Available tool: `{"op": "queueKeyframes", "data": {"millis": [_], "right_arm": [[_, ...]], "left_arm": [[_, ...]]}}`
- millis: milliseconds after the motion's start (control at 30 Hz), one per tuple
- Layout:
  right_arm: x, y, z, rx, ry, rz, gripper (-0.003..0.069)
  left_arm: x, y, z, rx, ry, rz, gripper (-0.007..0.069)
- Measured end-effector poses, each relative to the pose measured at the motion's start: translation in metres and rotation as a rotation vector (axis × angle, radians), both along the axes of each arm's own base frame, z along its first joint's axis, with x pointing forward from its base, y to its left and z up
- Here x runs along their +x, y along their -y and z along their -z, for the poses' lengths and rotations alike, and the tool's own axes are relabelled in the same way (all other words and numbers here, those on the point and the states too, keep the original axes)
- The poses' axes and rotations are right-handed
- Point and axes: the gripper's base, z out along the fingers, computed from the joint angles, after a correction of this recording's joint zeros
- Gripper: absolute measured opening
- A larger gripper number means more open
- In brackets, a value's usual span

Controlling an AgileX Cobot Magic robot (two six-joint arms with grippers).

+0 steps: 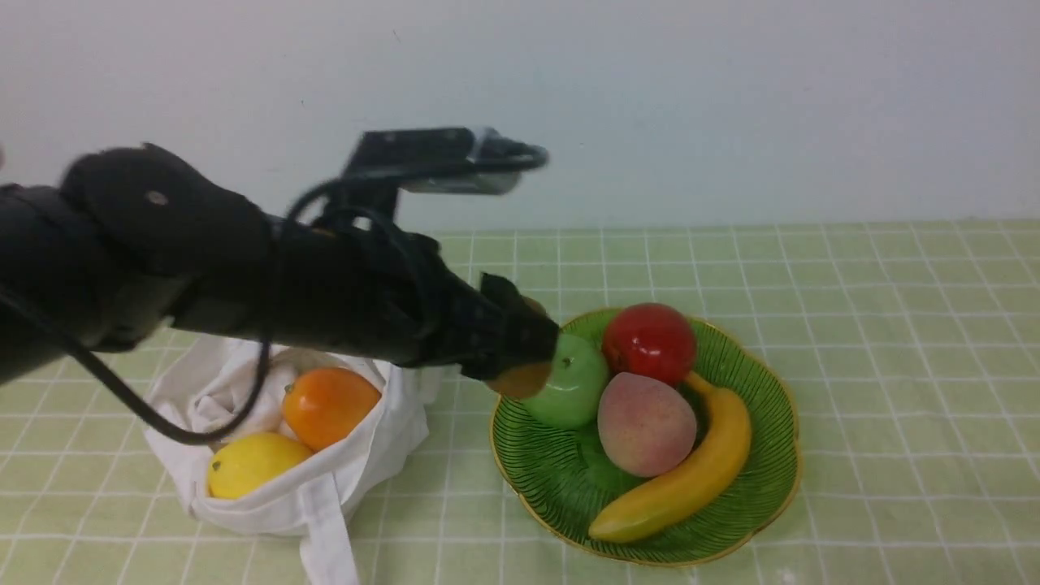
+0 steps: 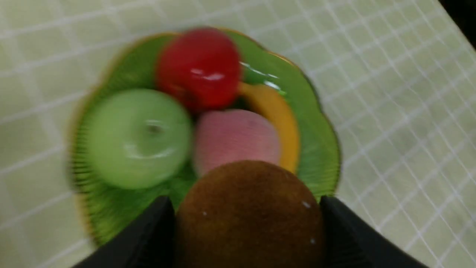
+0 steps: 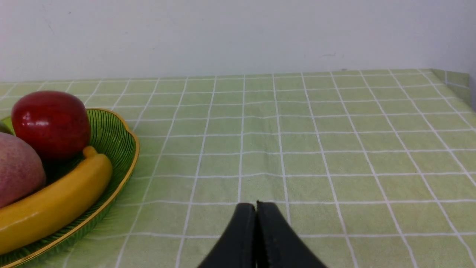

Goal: Take the fruit out of the bag on the green coffee tablecloth and place them on the plate.
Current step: 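Move the kiwi from the bag and put it on the plate with the left gripper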

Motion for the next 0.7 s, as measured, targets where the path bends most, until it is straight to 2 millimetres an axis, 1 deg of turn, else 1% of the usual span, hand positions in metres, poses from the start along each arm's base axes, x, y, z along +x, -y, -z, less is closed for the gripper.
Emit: {"op": "queueKeyframes", "data": {"millis": [67, 100, 133, 200, 267, 300, 333, 400, 500, 533, 567, 600, 633, 700], "right_arm": [[0.000, 0.000, 0.000, 0.000, 0.000, 0.000, -0.0015], [0.000, 0.000, 0.000, 0.000, 0.000, 0.000, -0.0015], [0.000, 0.000, 0.000, 0.000, 0.000, 0.000, -0.0015], [0.000, 0.000, 0.000, 0.000, 0.000, 0.000, -0.0015], [0.000, 0.000, 0.000, 0.000, 0.000, 0.000, -0.0015], [0.000, 0.000, 0.000, 0.000, 0.000, 0.000, -0.0015], [0.000, 0.000, 0.000, 0.000, 0.000, 0.000, -0.0015], [0.000, 0.000, 0.000, 0.000, 0.000, 0.000, -0.0015], [0.000, 0.000, 0.000, 0.000, 0.000, 0.000, -0.0015], [0.000, 0.000, 0.000, 0.000, 0.000, 0.000, -0.0015], [0.000, 0.000, 0.000, 0.000, 0.000, 0.000, -0.0015], [0.000, 0.000, 0.000, 0.000, 0.000, 0.000, -0.0015], [0.000, 0.000, 0.000, 0.000, 0.000, 0.000, -0.0015], [0.000, 0.000, 0.000, 0.000, 0.000, 0.000, -0.0015]], "left_arm": [[0.002, 0.013, 0.013, 0.014, -0.002, 0.013, 0.0427], [0.002, 0.023, 0.023, 0.029, -0.001, 0.026, 0.0427], [0.003, 0.025, 0.026, 0.034, 0.000, 0.023, 0.0427], [0.006, 0.037, 0.043, 0.066, 0.005, 0.024, 0.0427], [0.007, 0.042, 0.053, 0.084, -0.002, 0.022, 0.0427], [0.008, 0.042, 0.054, 0.086, -0.003, 0.023, 0.0427], [0.009, 0.044, 0.061, 0.097, -0.014, 0.020, 0.0427], [0.011, 0.044, 0.067, 0.107, -0.019, 0.014, 0.0436], [0.011, 0.044, 0.068, 0.115, -0.018, 0.017, 0.0484], [0.012, 0.044, 0.069, 0.126, -0.009, 0.026, 0.0549], [0.012, 0.043, 0.069, 0.139, 0.004, 0.038, 0.0591], [0.012, 0.043, 0.069, 0.149, 0.014, 0.048, 0.0615], [0.012, 0.043, 0.069, 0.164, 0.028, 0.064, 0.0654], [0.012, 0.043, 0.070, 0.175, 0.037, 0.075, 0.0679]]}}
